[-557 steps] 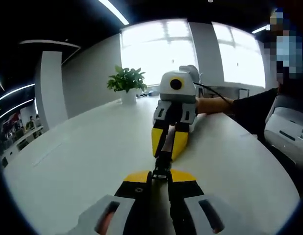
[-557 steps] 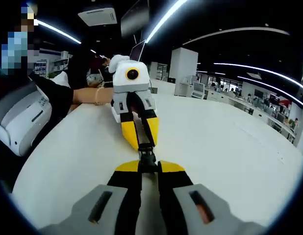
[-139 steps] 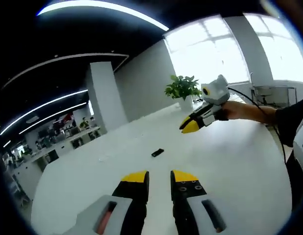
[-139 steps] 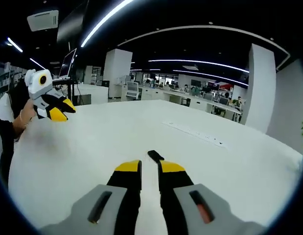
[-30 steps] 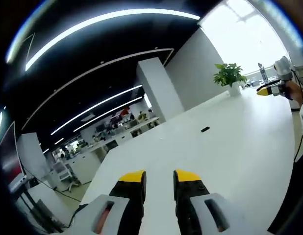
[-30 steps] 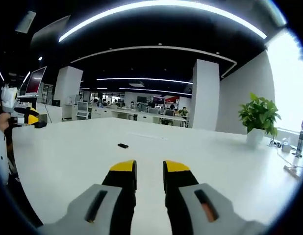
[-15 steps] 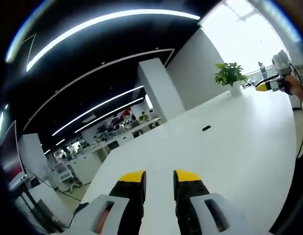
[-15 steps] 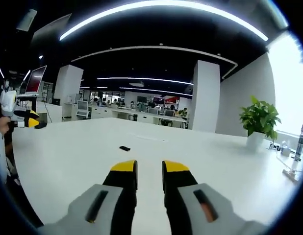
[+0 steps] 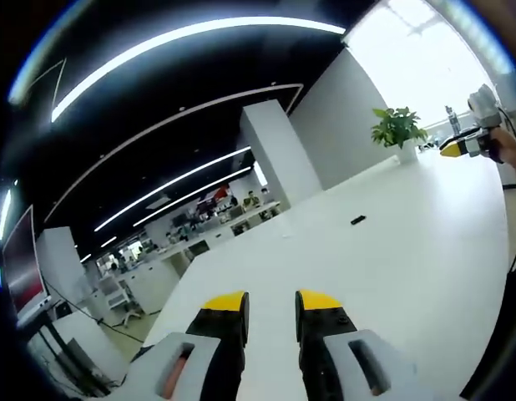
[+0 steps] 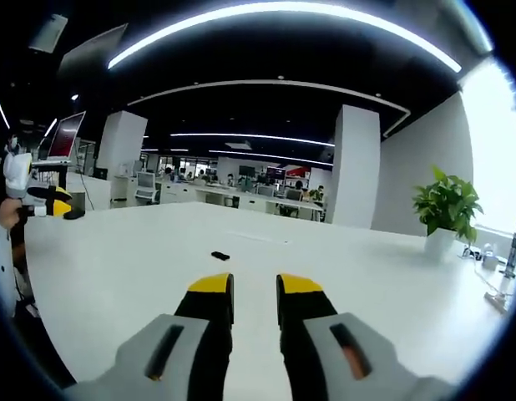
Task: Snap the two parts of the plastic buckle together until the buckle closes and remains connected.
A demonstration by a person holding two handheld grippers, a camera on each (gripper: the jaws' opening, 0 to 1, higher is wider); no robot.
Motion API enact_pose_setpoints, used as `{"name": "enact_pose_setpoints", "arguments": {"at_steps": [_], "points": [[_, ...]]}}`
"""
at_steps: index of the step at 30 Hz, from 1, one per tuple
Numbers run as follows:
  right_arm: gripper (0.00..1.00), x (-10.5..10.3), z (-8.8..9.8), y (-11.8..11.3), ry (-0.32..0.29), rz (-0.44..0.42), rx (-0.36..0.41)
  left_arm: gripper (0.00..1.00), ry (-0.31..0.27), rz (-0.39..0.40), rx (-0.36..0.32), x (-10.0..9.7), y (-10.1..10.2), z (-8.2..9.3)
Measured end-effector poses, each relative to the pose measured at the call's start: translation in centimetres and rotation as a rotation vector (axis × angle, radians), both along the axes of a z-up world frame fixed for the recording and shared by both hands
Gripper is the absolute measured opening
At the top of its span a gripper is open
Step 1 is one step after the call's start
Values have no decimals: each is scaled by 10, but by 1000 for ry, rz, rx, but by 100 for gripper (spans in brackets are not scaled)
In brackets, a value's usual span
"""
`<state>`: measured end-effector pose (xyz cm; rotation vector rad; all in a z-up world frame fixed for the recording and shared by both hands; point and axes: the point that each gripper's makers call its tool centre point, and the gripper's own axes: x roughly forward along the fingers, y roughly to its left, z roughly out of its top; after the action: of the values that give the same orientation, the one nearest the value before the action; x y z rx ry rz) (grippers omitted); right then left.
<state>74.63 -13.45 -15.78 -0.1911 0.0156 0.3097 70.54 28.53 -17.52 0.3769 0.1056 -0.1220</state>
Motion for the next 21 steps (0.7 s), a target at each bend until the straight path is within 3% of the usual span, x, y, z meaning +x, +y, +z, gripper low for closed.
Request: {"name": "enact_pose_setpoints", "arguments": {"at_steps": [10, 17, 21], "points": [[20, -12, -7, -13, -13, -31, -8, 22, 2, -17, 8, -6, -11, 2], [20, -13, -10, -35, -14, -104, -14, 22, -1, 4, 20, -6, -10, 5], [20, -12, -10, -33, -19, -100, 7, 22, -7, 18, 10, -6, -5, 6]]}}
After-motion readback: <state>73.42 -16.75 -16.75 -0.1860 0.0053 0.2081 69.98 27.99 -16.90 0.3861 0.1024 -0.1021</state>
